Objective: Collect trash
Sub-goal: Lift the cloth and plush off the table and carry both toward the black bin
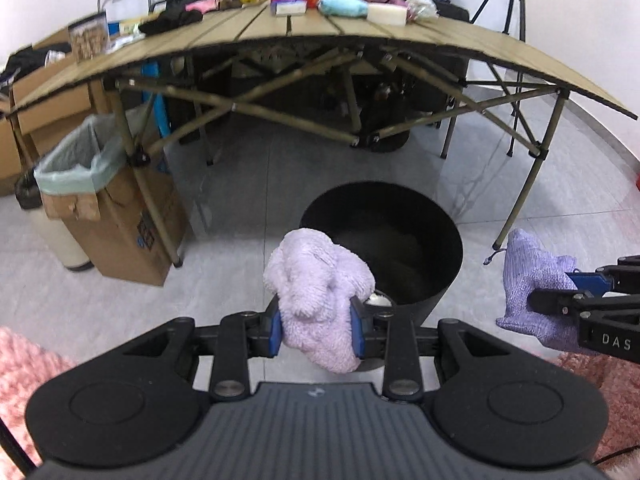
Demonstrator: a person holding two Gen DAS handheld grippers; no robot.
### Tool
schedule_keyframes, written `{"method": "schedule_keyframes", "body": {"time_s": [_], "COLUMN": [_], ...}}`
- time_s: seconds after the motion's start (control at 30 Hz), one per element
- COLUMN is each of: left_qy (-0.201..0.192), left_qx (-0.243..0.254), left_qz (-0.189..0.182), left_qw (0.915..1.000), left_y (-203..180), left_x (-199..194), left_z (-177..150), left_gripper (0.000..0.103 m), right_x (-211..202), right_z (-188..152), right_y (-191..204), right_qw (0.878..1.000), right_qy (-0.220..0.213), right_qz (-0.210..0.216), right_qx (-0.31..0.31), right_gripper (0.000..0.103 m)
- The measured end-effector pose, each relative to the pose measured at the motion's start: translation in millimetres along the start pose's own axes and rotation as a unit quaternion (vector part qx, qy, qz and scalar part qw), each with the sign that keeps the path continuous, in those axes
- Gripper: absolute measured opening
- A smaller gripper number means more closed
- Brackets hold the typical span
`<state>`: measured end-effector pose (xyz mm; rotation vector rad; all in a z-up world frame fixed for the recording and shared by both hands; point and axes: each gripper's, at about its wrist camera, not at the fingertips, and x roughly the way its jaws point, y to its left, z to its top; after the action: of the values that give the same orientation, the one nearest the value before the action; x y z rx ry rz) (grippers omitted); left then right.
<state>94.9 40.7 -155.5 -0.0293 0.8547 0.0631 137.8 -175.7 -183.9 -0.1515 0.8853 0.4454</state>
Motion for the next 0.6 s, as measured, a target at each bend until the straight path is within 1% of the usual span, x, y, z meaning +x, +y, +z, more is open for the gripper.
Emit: {"method": "schedule_keyframes", "body": {"time_s": [0.13, 0.27, 0.5, 0.6], "left_qy": [0.004, 0.003, 0.010, 0.010], "left_qx": [-0.013, -0.017, -0.029, -0.028], "left_qz": [0.008, 0.021, 0.039, 0.046], "left_qw": [0.9999, 0.9996, 0.9988, 0.9985], "left_y": [9, 15, 25, 24], "left_x": [8, 15, 31, 37], "left_z": [3, 6, 16, 19], "left_gripper": [0.032, 0.032, 0.032, 0.032], "right_x": [13, 28, 58, 73], "right_z": [5, 15, 42, 55], "right_y": [2, 7, 10, 10], "right_qw": [1.000, 1.000, 1.000, 1.000], "right_qy": [0.017, 0.021, 0.011, 0.003], "right_qz": [0.000, 0.001, 0.014, 0.012], "right_qx": [-0.007, -0.017, -0.017, -0.021], "right_gripper": [0.024, 0.024, 0.024, 0.024]}}
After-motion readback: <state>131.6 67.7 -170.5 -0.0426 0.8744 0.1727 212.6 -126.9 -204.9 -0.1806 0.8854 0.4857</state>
